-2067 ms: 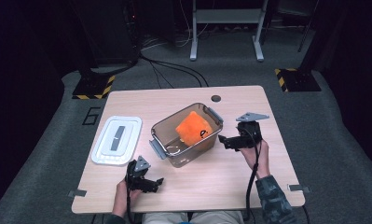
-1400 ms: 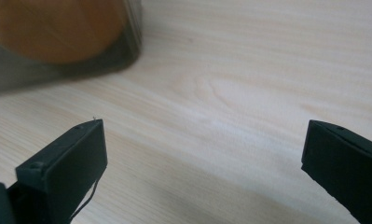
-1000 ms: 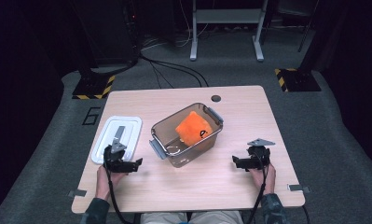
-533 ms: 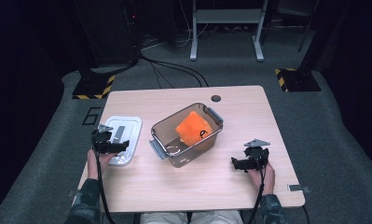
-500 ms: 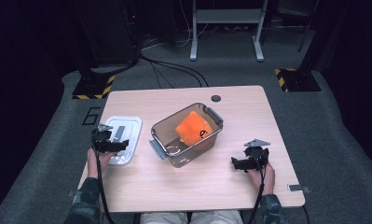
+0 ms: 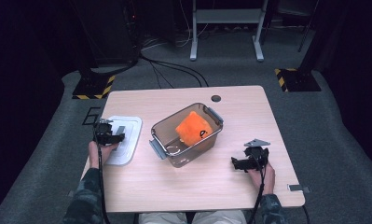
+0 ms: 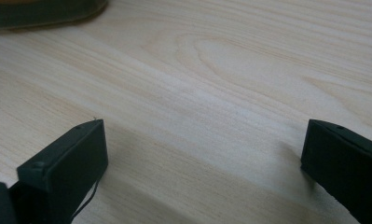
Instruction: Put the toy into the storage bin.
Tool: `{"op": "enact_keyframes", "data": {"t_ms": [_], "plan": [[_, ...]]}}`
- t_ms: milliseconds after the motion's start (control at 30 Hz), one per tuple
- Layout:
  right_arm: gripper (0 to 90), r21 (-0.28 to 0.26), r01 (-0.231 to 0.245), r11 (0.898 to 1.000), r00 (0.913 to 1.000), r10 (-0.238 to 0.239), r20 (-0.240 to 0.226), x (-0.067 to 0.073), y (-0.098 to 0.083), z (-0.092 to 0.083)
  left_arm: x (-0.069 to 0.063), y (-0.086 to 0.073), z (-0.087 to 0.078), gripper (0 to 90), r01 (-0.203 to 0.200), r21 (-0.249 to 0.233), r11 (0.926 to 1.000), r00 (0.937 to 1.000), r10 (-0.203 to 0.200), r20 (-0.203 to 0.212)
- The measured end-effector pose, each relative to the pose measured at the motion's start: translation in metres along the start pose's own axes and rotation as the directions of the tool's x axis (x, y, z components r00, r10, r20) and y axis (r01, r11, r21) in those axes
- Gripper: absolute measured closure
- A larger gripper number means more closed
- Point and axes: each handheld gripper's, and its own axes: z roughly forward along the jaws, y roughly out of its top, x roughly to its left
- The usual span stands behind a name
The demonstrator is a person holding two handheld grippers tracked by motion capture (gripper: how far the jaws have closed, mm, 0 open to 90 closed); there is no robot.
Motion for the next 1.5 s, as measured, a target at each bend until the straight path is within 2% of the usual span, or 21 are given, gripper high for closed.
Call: {"op": "enact_keyframes", "data": {"t_ms": [100, 133, 167, 200, 233, 333, 467, 567, 800, 933, 1100, 1200, 1233, 1300, 1333, 1500], "plan": [[0.0, -0.002, 0.001, 1.0, 1.0, -0.001, 0.001, 0.0, 0.0, 0.0, -0.001, 0.0, 0.0, 42.4, -0.004, 0.011, 0.9999, 0.9996, 0.005, -0.029], [0.1, -0.005, -0.008, 1.0, 1.0, 0.008, 0.003, 0.0, 0.0, 0.0, -0.002, 0.0, -0.001, 46.7, -0.009, 0.012, 0.9999, 0.9991, 0.01, -0.041], [0.3, -0.005, -0.008, 1.0, 1.0, 0.008, 0.003, 0.0, 0.0, 0.0, -0.002, 0.0, -0.002, 51.4, -0.007, 0.013, 0.9999, 0.9991, 0.007, -0.042], [0.3, -0.006, -0.009, 1.0, 1.0, 0.009, 0.004, 0.0, 0.0, 0.0, -0.001, 0.0, -0.002, 55.4, -0.001, 0.012, 0.9999, 0.9998, 0.001, -0.021], [0.4, -0.006, -0.009, 1.0, 1.0, 0.009, 0.004, 0.0, 0.0, 0.0, -0.001, -0.002, -0.002, 63.7, 0.019, 0.0, 0.9998, 0.9998, -0.019, -0.009], [0.4, -0.006, -0.009, 1.0, 1.0, 0.009, 0.004, 0.0, 0.0, 0.0, 0.002, -0.003, -0.003, 65.8, 0.044, -0.006, 0.999, 0.999, -0.044, -0.008], [0.5, -0.005, -0.004, 1.0, 1.0, 0.004, 0.003, 0.0, 0.0, 0.0, 0.005, -0.003, -0.009, 66.3, 0.032, 0.003, 0.9995, 0.9995, -0.032, -0.002], [0.4, -0.004, 0.001, 1.0, 1.0, -0.001, 0.002, 0.0, 0.0, 0.0, 0.007, -0.001, -0.018, 66.2, 0.036, -0.003, 0.9994, 0.9991, -0.035, 0.024], [0.3, -0.002, 0.001, 1.0, 1.0, -0.001, -0.002, 0.0, 0.0, 0.0, 0.004, 0.015, -0.046, 66.2, -0.011, -0.044, 0.999, 0.9972, 0.014, 0.074], [0.2, 0.002, -0.002, 1.0, 1.0, 0.002, 0.002, 0.001, 0.0, 0.0, -0.001, 0.03, -0.066, 66.2, -0.024, -0.091, 0.9956, 0.9936, 0.033, 0.108], [0.2, 0.002, -0.002, 1.0, 1.0, 0.002, 0.002, 0.001, 0.0, 0.0, -0.009, 0.048, -0.084, 66.2, -0.07, -0.11, 0.9915, 0.9898, 0.082, 0.117], [0.2, 0.002, -0.002, 1.0, 1.0, 0.002, 0.002, 0.001, 0.0, 0.0, -0.014, 0.056, -0.091, 66.2, -0.084, -0.121, 0.9891, 0.9876, 0.099, 0.122], [0.2, 0.002, -0.002, 1.0, 1.0, 0.002, 0.002, 0.001, 0.0, 0.0, -0.02, 0.063, -0.098, 66.2, -0.112, -0.125, 0.9859, 0.9831, 0.128, 0.131], [0.1, 0.002, -0.002, 1.0, 1.0, 0.002, 0.0, 0.001, 0.0, 0.0, -0.023, 0.067, -0.1, 66.2, -0.118, -0.137, 0.9835, 0.9811, 0.137, 0.137], [0.1, 0.001, -0.005, 1.0, 1.0, 0.005, 0.001, 0.001, 0.0, 0.0, -0.03, 0.074, -0.107, 66.2, -0.143, -0.146, 0.979, 0.9754, 0.164, 0.147], [0.1, 0.002, -0.001, 1.0, 1.0, 0.001, 0.0, 0.001, 0.0, 0.0, -0.049, 0.09, -0.116, 66.2, -0.191, -0.169, 0.9669, 0.9608, 0.219, 0.169]]}}
